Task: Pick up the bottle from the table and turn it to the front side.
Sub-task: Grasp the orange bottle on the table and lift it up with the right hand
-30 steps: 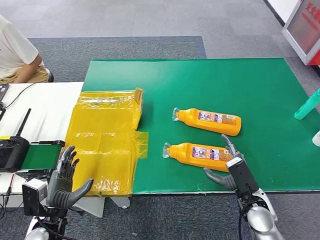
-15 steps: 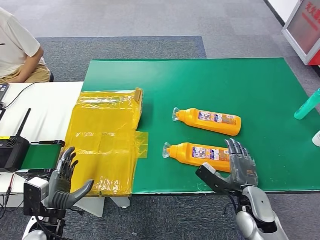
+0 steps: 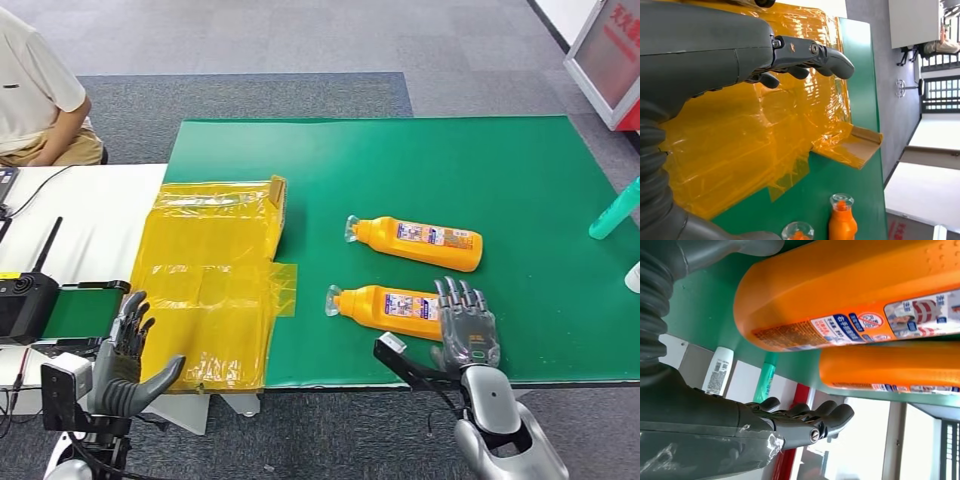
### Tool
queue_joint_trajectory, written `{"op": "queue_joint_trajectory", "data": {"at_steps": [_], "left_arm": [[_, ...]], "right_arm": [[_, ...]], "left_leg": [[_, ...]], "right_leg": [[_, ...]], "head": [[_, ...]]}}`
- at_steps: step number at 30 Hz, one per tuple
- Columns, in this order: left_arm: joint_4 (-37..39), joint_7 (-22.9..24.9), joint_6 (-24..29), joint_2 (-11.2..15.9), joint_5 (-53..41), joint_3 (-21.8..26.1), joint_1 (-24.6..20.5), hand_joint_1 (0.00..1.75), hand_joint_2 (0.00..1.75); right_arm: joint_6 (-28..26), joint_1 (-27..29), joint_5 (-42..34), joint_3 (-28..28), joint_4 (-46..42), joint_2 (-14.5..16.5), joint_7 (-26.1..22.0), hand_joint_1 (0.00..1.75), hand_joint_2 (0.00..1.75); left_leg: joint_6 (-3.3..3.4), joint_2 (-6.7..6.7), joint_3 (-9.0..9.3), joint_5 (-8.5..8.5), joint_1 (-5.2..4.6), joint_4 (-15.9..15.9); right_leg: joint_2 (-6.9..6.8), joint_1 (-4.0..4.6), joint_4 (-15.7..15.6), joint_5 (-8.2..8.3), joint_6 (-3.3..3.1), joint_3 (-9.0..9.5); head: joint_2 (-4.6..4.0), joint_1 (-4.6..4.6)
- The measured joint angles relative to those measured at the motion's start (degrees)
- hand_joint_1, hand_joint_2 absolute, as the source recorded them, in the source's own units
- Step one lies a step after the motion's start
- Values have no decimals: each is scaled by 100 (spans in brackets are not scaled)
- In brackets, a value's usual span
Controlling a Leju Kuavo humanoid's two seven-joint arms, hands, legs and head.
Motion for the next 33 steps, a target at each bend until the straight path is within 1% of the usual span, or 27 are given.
{"op": "queue_joint_trajectory", "data": {"at_steps": [5, 10, 15, 19, 22, 25, 29, 33], "left_arm": [[0, 2, -26, -26, 1, 15, -6, 0, 175], [-21, 2, -63, -36, 1, 13, -10, 0, 175], [-106, 2, -137, -35, -7, -10, -18, 0, 175], [-146, 1, -141, -28, -32, -42, -23, 0, 175], [-156, -16, -139, -22, -38, -51, -22, 0, 175], [-168, -52, -131, -13, -43, -54, -18, 0, 175], [-254, -73, -131, 3, -43, -58, 7, 0, 175], [-331, -96, -137, 18, -41, -58, 38, 0, 175]], "right_arm": [[9, -158, -50, 39, 263, 0, -94, 0, 175], [120, -447, -220, 75, 663, 0, -150, 0, 175], [339, -933, -526, 86, 1337, 0, -203, 0, 175], [355, -1388, -663, 85, 1930, 0, -307, 0, 175], [356, -1637, -611, 94, 2279, -4, -365, 0, 175], [385, -1916, -385, 151, 2680, -37, -396, 0, 175], [580, -2248, -204, 280, 3112, -89, -425, 173, 175], [791, -2401, -154, 419, 3311, -155, -467, 175, 175]], "left_leg": [[0, 0, 0, 0, 0, 0], [0, 0, 0, 1, 0, 0], [1, 0, 1, 3, 0, 0], [1, 1, 7, 5, 0, 0], [-1, 1, 8, 8, 0, 0], [-1, 1, 8, 13, 0, 0], [3, 1, 10, 18, 0, 0], [5, 0, 10, 23, 0, 0]], "right_leg": [[0, 0, 0, 0, 0, -1], [0, 0, 0, 1, 1, -1], [1, 0, 0, 5, 2, 0], [1, 0, -1, 8, -1, 2], [1, 0, -1, 9, 0, 4], [1, 0, -1, 13, 4, 5], [1, 0, -3, 20, 7, 7], [1, -1, -3, 24, 6, 9]], "head": [[0, -1], [0, -1], [0, 0], [0, -1], [0, -2], [0, -1], [0, -1], [0, -1]]}}
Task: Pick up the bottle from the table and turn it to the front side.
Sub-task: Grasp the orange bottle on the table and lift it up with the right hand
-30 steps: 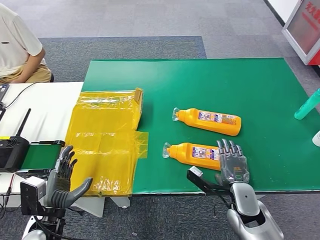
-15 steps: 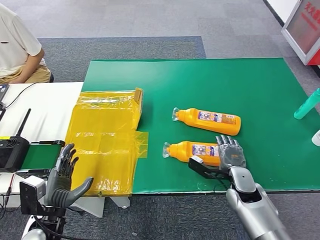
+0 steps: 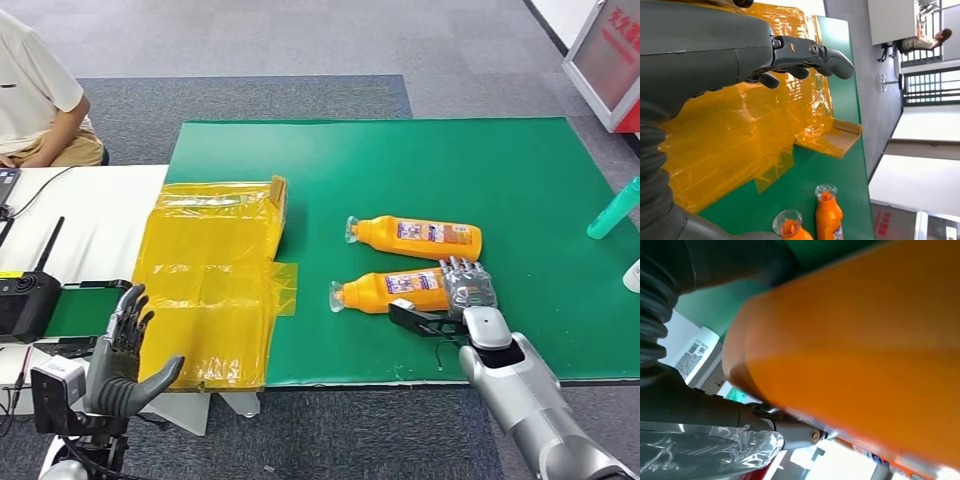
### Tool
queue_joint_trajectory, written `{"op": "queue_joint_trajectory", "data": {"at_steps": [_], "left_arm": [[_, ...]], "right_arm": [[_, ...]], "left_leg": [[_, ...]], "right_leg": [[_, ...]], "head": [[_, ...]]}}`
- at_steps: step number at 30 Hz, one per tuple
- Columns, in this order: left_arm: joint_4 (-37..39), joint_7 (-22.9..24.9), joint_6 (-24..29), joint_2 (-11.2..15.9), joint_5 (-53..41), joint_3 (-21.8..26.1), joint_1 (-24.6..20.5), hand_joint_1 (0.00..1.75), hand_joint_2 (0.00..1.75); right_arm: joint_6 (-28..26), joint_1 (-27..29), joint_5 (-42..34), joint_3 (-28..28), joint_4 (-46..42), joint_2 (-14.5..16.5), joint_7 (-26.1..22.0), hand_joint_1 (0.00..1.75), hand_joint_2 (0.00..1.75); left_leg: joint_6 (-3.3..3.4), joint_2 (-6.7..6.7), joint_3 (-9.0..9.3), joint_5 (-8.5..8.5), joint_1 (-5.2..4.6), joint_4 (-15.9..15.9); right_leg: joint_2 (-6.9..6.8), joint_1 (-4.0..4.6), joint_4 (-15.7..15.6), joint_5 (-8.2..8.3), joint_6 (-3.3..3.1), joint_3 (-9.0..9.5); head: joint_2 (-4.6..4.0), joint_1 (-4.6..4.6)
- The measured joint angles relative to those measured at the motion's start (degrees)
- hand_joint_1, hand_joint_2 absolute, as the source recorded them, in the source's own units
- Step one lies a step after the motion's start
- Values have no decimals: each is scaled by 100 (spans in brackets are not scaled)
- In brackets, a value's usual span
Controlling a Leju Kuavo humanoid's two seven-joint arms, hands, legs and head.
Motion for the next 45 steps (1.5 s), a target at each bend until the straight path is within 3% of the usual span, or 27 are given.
{"op": "queue_joint_trajectory", "data": {"at_steps": [22, 24, 28, 30, 36, 41, 45], "left_arm": [[-144, -60, -92, 1, 25, 7, 73, 0, 175], [-143, -104, -117, 2, 66, 7, 67, 0, 175], [-71, -338, -180, 67, 246, 5, -33, 0, 175], [4, -436, -138, 120, 299, 3, -123, 0, 175], [164, -605, 113, 216, 240, -117, -418, 0, 175], [311, -611, 146, 269, 277, -284, -730, 0, 175], [431, -615, 170, 295, 320, -381, -971, 0, 175]], "right_arm": [[-35, -172, -340, 414, -62, -157, -487, 175, 175], [-1, -132, -1064, 382, -130, -160, -951, 175, 175], [568, 284, -3903, -7, -604, -178, -2397, 175, 175], [712, 572, -5029, -227, -940, -165, -2811, 175, 175], [611, 1038, -6828, -756, -1832, 83, -3034, 175, 175], [501, 1203, -7623, -890, -2288, 313, -3053, 175, 175], [449, 1274, -7810, -886, -2523, 391, -3058, 175, 175]], "left_leg": [[1, 0, -3, 3, 0, 0], [1, 0, -2, 3, 0, 0], [1, -2, -12, 3, 0, 0], [1, -3, -20, 4, 0, 0], [0, -2, -28, 4, 0, 0], [0, -1, -31, 5, 0, 0], [-2, -1, -31, 6, 0, 0]], "right_leg": [[0, 1, 0, 3, -3, -5], [0, 1, 0, 3, -3, -8], [-4, 1, 0, 3, -3, -12], [-5, 1, 1, 3, -4, -18], [-3, 2, 2, 3, -4, -29], [-4, 1, 2, 4, -4, -32], [-3, 1, 2, 5, -5, -32]], "head": [[0, 1], [0, 0], [0, 2], [0, 1], [0, 1], [0, 1], [0, 1]]}}
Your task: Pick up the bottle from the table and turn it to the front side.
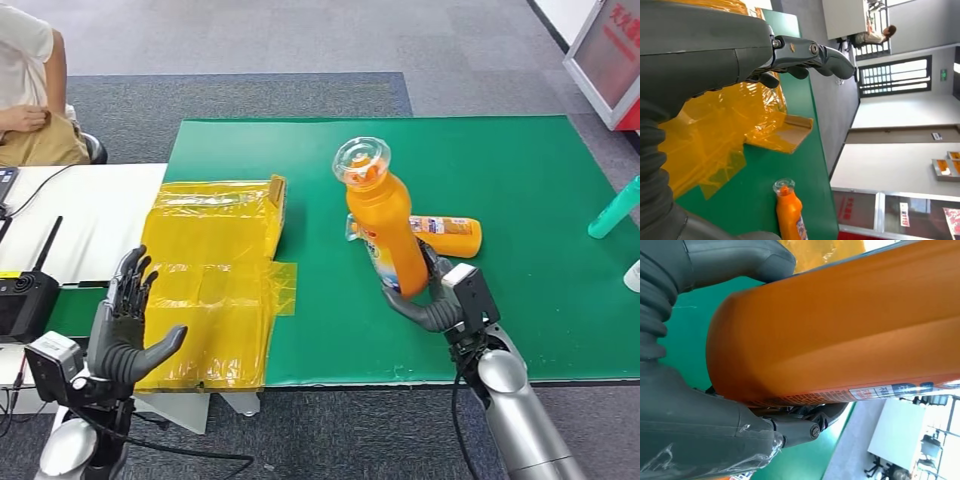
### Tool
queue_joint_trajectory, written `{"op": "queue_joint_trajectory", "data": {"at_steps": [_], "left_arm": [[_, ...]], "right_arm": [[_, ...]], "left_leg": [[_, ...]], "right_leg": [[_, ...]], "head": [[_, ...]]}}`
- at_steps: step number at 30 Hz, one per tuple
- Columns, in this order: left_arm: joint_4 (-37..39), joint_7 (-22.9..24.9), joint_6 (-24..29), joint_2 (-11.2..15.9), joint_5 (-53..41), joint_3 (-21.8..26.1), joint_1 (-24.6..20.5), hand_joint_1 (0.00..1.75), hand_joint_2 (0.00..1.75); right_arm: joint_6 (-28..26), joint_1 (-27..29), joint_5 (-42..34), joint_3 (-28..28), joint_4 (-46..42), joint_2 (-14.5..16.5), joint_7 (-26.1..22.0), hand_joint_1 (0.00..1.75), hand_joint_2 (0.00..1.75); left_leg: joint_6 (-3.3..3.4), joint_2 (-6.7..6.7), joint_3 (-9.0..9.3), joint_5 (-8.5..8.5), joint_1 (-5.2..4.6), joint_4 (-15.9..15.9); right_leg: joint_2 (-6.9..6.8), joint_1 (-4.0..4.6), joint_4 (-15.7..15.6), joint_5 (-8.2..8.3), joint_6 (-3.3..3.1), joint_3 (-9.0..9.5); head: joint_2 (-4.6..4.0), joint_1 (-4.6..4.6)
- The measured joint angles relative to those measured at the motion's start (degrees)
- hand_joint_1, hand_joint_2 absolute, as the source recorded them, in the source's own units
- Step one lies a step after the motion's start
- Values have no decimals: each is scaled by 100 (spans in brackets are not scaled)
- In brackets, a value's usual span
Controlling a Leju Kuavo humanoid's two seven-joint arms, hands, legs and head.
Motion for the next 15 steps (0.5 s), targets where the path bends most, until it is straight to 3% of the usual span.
{"op": "queue_joint_trajectory", "data": {"at_steps": [6, 15], "left_arm": [[139, 124, -385, 25, 599, -214, -315, 0, 175], [403, 582, -1017, 3, 1565, -922, -1016, 0, 175]], "right_arm": [[-147, 65, -64, 54, -128, 126, -88, 175, 175], [-600, -21, 497, 517, 64, 438, -339, 175, 175]], "left_leg": [[-1, 0, -2, 1, 0, 0], [-3, 0, -7, 4, 0, 0]], "right_leg": [[0, 0, 0, 0, 0, -3], [0, 1, 1, 3, -2, -7]], "head": [[0, 0], [0, 1]]}}
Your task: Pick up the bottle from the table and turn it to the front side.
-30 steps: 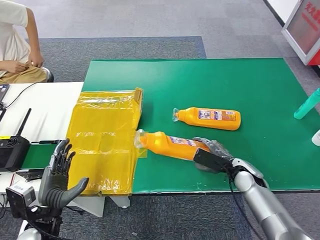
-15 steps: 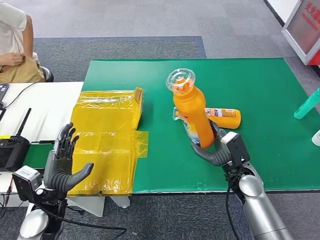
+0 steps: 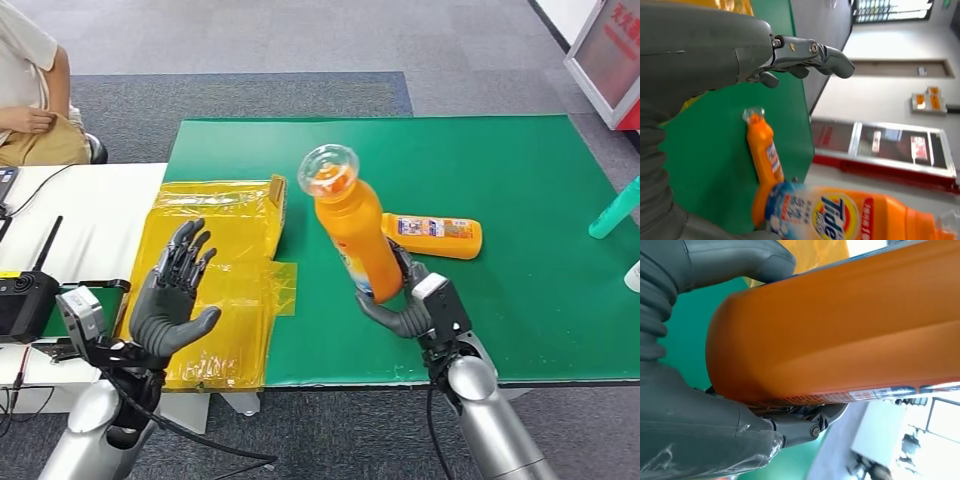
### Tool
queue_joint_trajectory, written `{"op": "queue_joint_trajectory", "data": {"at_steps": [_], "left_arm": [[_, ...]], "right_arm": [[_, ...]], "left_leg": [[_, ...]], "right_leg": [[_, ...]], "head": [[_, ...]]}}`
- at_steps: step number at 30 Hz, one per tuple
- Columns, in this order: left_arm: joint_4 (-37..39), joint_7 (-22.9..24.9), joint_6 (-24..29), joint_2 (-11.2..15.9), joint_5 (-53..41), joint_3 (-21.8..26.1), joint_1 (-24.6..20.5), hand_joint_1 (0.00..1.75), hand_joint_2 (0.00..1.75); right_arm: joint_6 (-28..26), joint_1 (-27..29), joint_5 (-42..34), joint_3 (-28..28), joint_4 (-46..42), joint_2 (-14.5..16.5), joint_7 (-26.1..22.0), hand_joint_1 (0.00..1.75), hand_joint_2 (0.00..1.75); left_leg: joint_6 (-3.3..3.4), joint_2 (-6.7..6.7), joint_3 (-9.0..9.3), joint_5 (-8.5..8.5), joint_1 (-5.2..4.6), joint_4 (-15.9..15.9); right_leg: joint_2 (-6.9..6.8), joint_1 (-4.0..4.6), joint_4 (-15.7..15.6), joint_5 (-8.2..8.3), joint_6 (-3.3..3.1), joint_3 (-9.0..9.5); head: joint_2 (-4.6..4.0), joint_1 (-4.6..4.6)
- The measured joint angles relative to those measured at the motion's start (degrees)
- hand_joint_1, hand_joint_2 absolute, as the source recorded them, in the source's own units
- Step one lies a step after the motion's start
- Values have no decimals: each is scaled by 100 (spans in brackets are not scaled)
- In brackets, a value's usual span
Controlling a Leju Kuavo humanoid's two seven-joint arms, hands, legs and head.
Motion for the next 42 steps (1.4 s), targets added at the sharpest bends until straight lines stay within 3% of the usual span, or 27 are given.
{"op": "queue_joint_trajectory", "data": {"at_steps": [4, 13, 21, 40, 42], "left_arm": [[157, 315, -478, -38, 854, -288, -337, 0, 175], [344, 401, -530, -62, 798, -602, -659, 0, 175], [503, 604, -432, -163, 736, -883, -1048, 0, 175], [789, 317, 208, -312, -206, -1120, -1280, 0, 175], [793, 339, 269, -332, -268, -1132, -1280, 84, 175]], "right_arm": [[-349, -160, 559, 339, 169, 74, -148, 175, 175], [-635, -287, 987, 672, 405, 131, -217, 175, 175], [-933, -388, 1635, 1116, 472, 194, -217, 175, 175], [-1195, -626, 1739, 1452, 495, 244, 62, 175, 175], [-1261, -681, 1782, 1452, 535, 245, 69, 175, 175]], "left_leg": [[-2, 0, -3, 3, 0, 0], [-2, 0, -11, 4, 0, 0], [-3, 0, -12, 5, 0, 0], [-3, 0, -15, 6, 0, 0], [-2, 0, -15, 6, 0, 0]], "right_leg": [[1, 0, 1, 2, 1, -3], [0, 0, 1, 2, 1, -12], [1, 0, 1, 3, 0, -14], [1, 0, 2, 4, 0, -15], [1, -1, 2, 5, 1, -15]], "head": [[0, 0], [0, -1], [0, -1], [0, 0], [0, 0]]}}
